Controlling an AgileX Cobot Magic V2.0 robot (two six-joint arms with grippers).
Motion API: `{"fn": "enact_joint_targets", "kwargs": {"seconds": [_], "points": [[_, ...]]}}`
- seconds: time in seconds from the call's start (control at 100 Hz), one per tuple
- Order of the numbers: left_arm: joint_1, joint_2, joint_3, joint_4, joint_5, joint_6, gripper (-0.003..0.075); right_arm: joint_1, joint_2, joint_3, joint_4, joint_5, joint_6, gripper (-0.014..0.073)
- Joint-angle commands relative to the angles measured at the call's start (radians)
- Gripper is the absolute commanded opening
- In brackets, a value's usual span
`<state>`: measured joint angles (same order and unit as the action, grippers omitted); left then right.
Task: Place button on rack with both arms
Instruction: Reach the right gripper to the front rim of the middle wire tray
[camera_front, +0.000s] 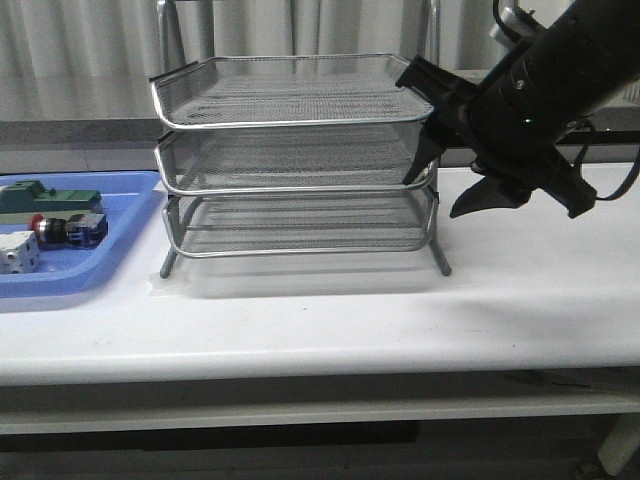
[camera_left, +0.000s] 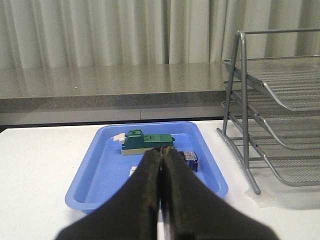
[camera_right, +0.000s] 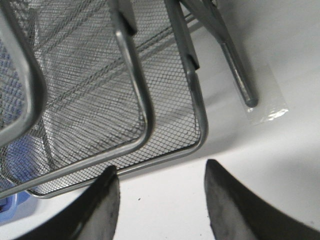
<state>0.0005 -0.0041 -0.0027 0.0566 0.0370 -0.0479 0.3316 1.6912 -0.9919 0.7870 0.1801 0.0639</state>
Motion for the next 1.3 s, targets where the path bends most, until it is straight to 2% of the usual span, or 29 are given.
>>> {"fn": "enact_joint_targets", "kwargs": {"seconds": [0.0, 0.08, 0.16, 0.22, 0.4, 0.58, 0.87, 1.16, 1.29], "points": [[0.001, -0.032, 0.055, -0.002, -0.082, -0.009, -0.0021, 0.001, -0.041, -0.031, 0.014, -0.027, -0.010, 0.0402], [0.001, -0.032, 0.055, -0.002, -0.082, -0.009, -0.0021, -0.006, -0.041, -0.031, 0.047, -0.027, -0.018, 0.0402], [0.001, -0.032, 0.055, -0.002, -0.082, -0.009, -0.0021, -0.011, -0.041, -0.031, 0.145, -0.030, -0.087, 0.0402], [0.001, -0.032, 0.055, -0.002, -0.082, -0.009, -0.0021, -0.013, -0.041, -0.031, 0.225, -0.030, -0.178, 0.0402], [0.001, -0.032, 0.055, -0.002, -0.082, -0.009, -0.0021, -0.027, -0.030, -0.031, 0.572, 0.022, -0.509, 0.0402], [0.001, -0.032, 0.055, -0.002, -0.082, -0.009, -0.0021, -0.046, 0.029, -0.031, 0.786, 0.140, -0.693, 0.0402], [0.001, -0.032, 0.055, -0.002, -0.082, -0.009, -0.0021, -0.060, 0.109, -0.060, 0.986, 0.280, -0.891, 0.0402], [0.001, -0.032, 0.055, -0.002, -0.082, -0.009, -0.0021, -0.078, 0.149, -0.078, 1.129, 0.341, -1.001, 0.0402], [0.001, -0.032, 0.055, -0.002, -0.082, -0.009, -0.0021, -0.092, 0.151, -0.078, 1.150, 0.353, -1.016, 0.0402]]}}
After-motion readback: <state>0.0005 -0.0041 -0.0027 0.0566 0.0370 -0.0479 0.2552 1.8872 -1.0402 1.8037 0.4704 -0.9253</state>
